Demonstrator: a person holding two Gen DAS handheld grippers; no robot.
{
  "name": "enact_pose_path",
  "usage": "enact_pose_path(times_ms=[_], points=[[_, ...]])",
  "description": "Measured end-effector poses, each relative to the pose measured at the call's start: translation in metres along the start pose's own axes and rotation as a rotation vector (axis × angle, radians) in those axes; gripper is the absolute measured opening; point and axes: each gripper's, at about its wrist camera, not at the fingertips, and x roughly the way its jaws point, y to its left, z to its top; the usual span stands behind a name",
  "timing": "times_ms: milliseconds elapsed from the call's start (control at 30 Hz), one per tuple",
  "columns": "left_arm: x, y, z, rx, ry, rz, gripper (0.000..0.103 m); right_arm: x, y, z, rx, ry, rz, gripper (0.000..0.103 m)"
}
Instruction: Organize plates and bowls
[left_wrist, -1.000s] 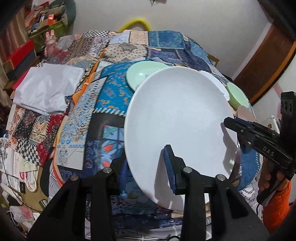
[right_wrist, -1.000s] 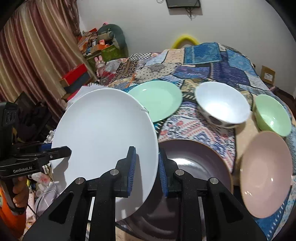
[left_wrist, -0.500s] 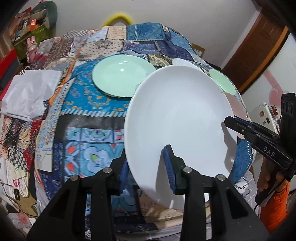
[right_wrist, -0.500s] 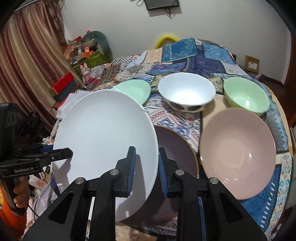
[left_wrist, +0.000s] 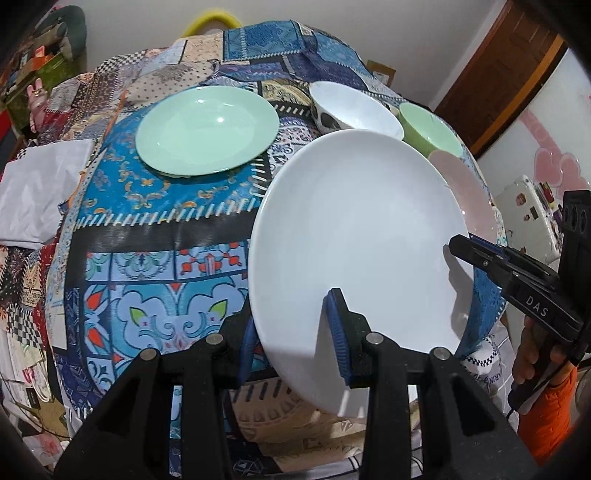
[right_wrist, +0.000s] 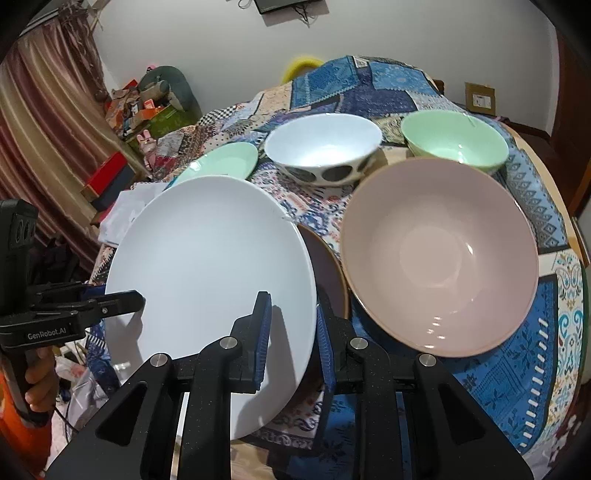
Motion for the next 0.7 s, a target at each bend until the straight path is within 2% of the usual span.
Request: enact_pose_path(times_ms=[700], points=[[0.030,0.003,0.014,-0.013,0.048,-0.001,0.037,0.013,-0.009,-0.006,0.018,0.021,-0.034,0.022]])
